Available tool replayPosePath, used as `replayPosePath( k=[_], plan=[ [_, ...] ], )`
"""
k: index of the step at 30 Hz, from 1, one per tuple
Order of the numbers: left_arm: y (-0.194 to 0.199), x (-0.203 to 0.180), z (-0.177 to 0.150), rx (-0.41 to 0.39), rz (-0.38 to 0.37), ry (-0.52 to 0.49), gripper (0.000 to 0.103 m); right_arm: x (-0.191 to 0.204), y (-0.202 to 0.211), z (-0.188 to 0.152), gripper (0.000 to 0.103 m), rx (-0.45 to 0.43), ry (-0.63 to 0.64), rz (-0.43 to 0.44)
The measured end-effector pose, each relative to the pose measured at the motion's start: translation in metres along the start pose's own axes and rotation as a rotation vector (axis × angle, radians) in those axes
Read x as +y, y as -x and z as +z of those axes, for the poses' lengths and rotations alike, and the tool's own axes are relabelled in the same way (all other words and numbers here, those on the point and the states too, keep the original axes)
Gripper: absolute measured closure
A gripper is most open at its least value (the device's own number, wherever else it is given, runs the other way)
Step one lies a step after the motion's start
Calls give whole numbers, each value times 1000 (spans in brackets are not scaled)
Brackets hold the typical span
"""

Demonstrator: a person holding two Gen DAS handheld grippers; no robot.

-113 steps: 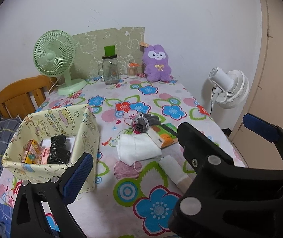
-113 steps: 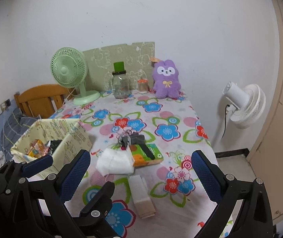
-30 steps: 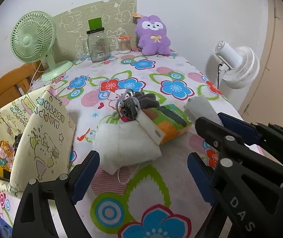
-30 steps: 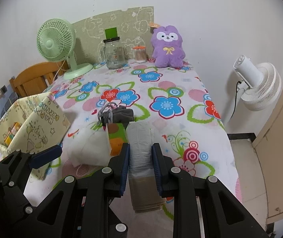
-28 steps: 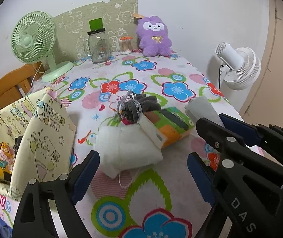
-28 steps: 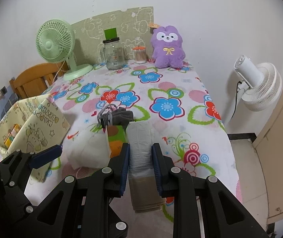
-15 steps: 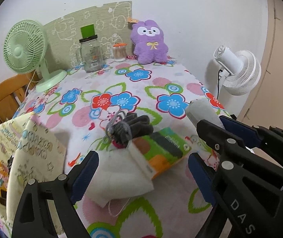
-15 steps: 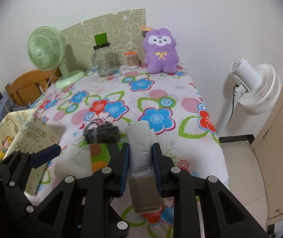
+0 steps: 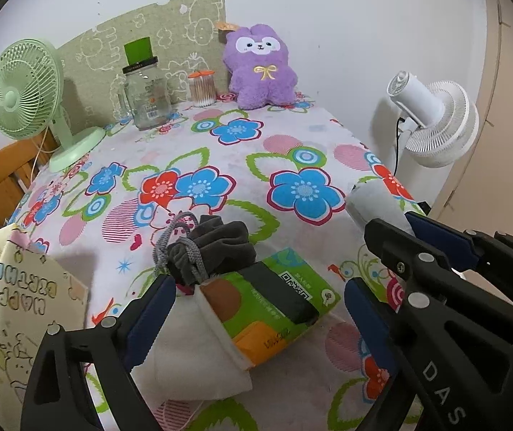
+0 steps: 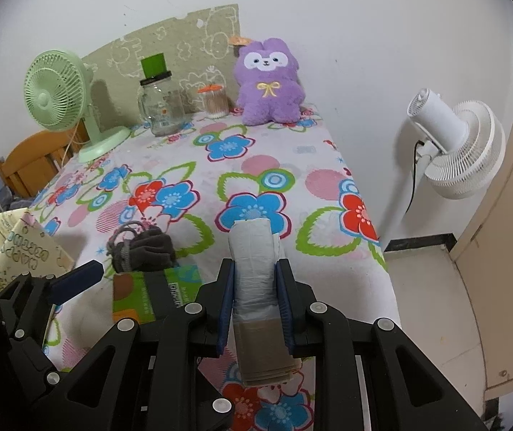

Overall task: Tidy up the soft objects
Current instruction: 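Grasp the green-and-orange tissue box with the left gripper while the right gripper holds the white pack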

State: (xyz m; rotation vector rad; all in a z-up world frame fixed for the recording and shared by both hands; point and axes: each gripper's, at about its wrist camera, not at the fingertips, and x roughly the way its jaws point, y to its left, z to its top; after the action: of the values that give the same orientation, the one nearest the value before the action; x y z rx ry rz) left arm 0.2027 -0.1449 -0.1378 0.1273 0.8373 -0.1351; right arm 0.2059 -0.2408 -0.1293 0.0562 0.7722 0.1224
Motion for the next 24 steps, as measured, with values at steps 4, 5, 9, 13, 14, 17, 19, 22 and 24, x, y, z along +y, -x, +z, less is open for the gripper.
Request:
replayPosePath(
  k=[4, 5, 9, 13, 14, 17, 19, 22, 24],
  plan=[
    [-6, -2, 0, 0, 11, 0, 7, -3, -6, -1, 77, 14, -8, -2],
    [-7, -3, 0, -1, 16, 0, 7, -4, -8, -2, 77, 18, -9, -5],
    [-13, -5, -1, 10, 22, -3, 7, -7, -14, -5, 77, 37, -17, -9],
    [-14, -7, -3, 1, 25, -5, 7, -10, -19, -7, 77, 51, -32, 2],
    [-14, -7, -3, 1, 26, -5, 7, -11, -19, -8, 77, 54, -34, 1],
    [-16, -8, -5, 15, 15, -1, 8, -12, -21, -10, 77, 61, -40, 4],
    [-18, -9, -6, 36, -4, -2, 17, -13, -22, -11, 77, 67, -43, 7],
    [-21, -10, -9, 57, 4, -16, 23, -13, -23, -14, 77, 76, -39, -5],
    [-19, -12, -9, 49, 20, -26, 29, -13, -24, -17, 77, 81, -46, 4]
  ],
)
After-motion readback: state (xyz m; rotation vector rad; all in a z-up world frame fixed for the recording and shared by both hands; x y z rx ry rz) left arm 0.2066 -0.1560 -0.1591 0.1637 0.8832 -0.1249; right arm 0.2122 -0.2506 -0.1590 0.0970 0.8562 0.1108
